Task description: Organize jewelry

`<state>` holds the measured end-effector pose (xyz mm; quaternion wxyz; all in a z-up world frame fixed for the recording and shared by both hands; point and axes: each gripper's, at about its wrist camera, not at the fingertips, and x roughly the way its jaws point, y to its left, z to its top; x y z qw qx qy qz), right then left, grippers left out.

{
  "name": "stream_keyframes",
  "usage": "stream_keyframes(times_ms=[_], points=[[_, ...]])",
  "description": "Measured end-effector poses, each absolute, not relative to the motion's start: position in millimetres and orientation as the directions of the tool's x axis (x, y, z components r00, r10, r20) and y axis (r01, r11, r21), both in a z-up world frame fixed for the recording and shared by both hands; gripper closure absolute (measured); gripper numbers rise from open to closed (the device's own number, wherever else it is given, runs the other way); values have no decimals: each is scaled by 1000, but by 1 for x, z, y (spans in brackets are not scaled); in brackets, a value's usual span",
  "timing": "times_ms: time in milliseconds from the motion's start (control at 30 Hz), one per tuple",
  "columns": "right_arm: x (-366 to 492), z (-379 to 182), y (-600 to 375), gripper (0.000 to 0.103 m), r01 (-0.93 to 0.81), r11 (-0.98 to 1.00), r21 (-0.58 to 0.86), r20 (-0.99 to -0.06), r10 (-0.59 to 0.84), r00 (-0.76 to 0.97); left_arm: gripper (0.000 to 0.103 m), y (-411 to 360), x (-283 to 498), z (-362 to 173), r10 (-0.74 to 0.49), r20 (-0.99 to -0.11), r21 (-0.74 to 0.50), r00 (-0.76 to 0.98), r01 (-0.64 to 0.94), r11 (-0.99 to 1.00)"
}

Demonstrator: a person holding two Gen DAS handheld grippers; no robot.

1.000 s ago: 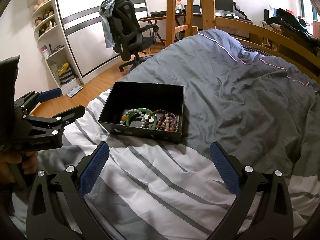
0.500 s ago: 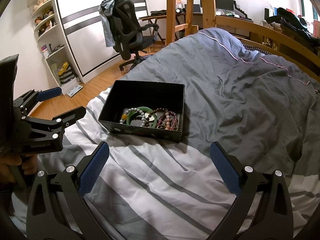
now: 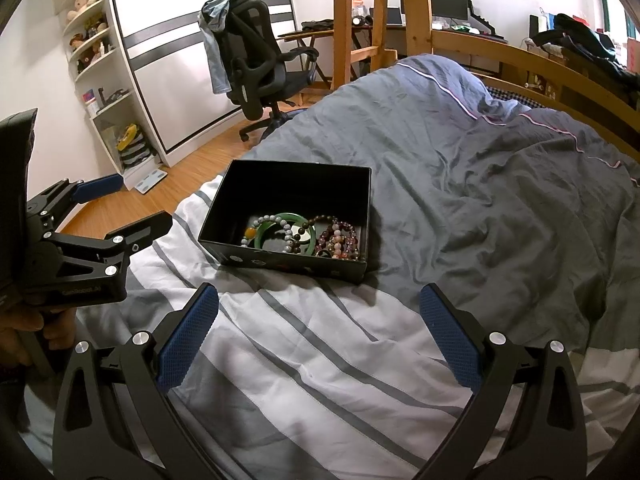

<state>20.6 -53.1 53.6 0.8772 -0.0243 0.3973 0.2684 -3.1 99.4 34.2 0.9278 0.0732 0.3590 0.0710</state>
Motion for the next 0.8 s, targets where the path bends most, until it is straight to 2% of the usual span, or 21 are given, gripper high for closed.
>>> stream_keyframes(times_ms=[800], points=[[22, 52, -53, 4, -487, 856, 174, -714, 450, 536, 6, 97, -4, 33, 190, -656, 202, 730, -73, 977]])
